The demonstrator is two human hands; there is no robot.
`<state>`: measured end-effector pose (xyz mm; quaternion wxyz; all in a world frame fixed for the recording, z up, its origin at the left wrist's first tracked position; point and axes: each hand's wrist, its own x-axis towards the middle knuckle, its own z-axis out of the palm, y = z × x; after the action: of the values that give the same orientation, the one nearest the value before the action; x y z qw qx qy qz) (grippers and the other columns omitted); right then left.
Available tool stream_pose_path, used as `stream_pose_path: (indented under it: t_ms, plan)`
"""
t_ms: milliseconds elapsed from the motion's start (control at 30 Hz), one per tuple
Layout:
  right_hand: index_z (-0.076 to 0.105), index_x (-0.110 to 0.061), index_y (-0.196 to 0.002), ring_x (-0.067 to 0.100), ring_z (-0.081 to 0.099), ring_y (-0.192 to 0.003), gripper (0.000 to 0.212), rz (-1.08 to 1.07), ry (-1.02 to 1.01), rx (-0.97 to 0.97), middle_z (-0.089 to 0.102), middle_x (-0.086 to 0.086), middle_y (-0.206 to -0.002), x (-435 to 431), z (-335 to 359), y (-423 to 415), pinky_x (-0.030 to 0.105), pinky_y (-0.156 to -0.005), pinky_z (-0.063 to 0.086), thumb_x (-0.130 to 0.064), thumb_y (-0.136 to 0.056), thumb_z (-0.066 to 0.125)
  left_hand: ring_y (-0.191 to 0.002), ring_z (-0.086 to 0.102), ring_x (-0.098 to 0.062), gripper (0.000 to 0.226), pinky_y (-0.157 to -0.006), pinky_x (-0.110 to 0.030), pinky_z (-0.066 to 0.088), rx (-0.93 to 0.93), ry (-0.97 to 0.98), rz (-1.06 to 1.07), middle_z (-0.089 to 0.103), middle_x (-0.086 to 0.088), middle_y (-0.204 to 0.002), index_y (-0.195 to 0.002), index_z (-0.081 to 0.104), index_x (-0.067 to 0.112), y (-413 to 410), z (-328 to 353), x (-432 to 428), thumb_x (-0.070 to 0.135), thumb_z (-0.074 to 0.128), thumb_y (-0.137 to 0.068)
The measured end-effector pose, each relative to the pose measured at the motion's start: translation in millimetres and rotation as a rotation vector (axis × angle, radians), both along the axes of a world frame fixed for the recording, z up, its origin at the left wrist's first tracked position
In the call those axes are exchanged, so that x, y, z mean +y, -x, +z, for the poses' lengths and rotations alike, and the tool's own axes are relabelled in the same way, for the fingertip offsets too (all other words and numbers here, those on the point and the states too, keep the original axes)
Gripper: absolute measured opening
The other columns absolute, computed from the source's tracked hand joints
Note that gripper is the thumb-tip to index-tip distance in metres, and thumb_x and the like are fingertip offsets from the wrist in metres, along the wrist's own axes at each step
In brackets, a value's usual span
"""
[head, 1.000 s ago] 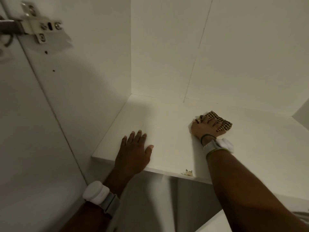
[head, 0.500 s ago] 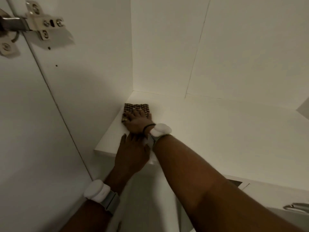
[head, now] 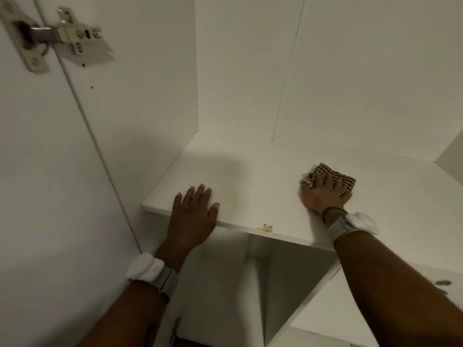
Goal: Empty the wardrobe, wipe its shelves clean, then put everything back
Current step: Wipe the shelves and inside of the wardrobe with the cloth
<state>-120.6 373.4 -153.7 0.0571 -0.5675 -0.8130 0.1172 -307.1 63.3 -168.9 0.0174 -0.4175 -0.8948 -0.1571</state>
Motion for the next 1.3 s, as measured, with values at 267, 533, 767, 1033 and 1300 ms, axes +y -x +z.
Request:
stream_pose_path:
  t_ms: [267, 533, 767, 1033, 1300]
  plan:
    - [0.004, -0.031, -0.161, 0.037, -0.012, -0.153, 0.071, 0.216, 0.051, 0.052, -0.008, 0.004, -0.169, -117, 8, 124, 0.066, -0.116, -0.013, -0.06, -0.099, 0.024, -0.154, 0.016, -0.023, 0.065, -0.124, -0.049, 0.013, 0.193, -0.106, -0.132, 0.023, -0.004, -0.166, -0.159, 0.027, 0.019, -25, -32, -55, 0.053, 0.029, -0.104]
    - [0.009, -0.037, -0.16, 0.031, -0.015, -0.153, 0.074, 0.742, 0.128, -0.048, -0.007, 0.001, -0.169, -268, 23, 239, 0.061, -0.117, -0.017, -0.068, -0.097, 0.03, -0.145, 0.035, -0.036, 0.069, -0.118, -0.061, 0.02, 0.369, -0.075, -0.192, 0.051, -0.013, -0.149, -0.148, 0.048, 0.017, -18, -54, -68, 0.044, 0.062, -0.086]
    - [0.019, -0.039, -0.158, 0.028, -0.002, -0.155, 0.064, 0.591, 0.065, 0.0, 0.005, -0.003, -0.169, -180, 20, 143, 0.059, -0.121, -0.005, -0.066, -0.1, 0.024, -0.125, 0.052, -0.03, 0.06, -0.117, -0.048, 0.029, 0.273, -0.349, -0.113, 0.058, -0.007, -0.134, -0.132, 0.059, 0.011, -12, -33, -57, 0.01, 0.058, -0.072]
    - [0.019, -0.038, -0.158, 0.032, 0.002, -0.154, 0.06, 0.112, -0.031, 0.019, 0.008, -0.001, -0.169, -67, 5, -54, 0.062, -0.12, -0.002, -0.058, -0.101, 0.024, -0.145, 0.034, -0.028, 0.073, -0.12, -0.053, 0.026, 0.198, -0.389, -0.111, 0.044, -0.007, -0.152, -0.146, 0.047, 0.011, -26, -46, -57, 0.003, 0.062, -0.075]
    - [0.015, -0.027, -0.16, 0.038, -0.004, -0.153, 0.066, 0.04, -0.018, 0.12, 0.004, 0.009, -0.168, -129, 2, 27, 0.068, -0.115, -0.01, -0.055, -0.101, 0.025, -0.156, 0.008, -0.02, 0.088, -0.121, -0.051, 0.025, 0.069, -0.298, -0.15, 0.017, -0.002, -0.168, -0.159, 0.023, 0.015, -37, -45, -83, 0.005, 0.057, -0.078]
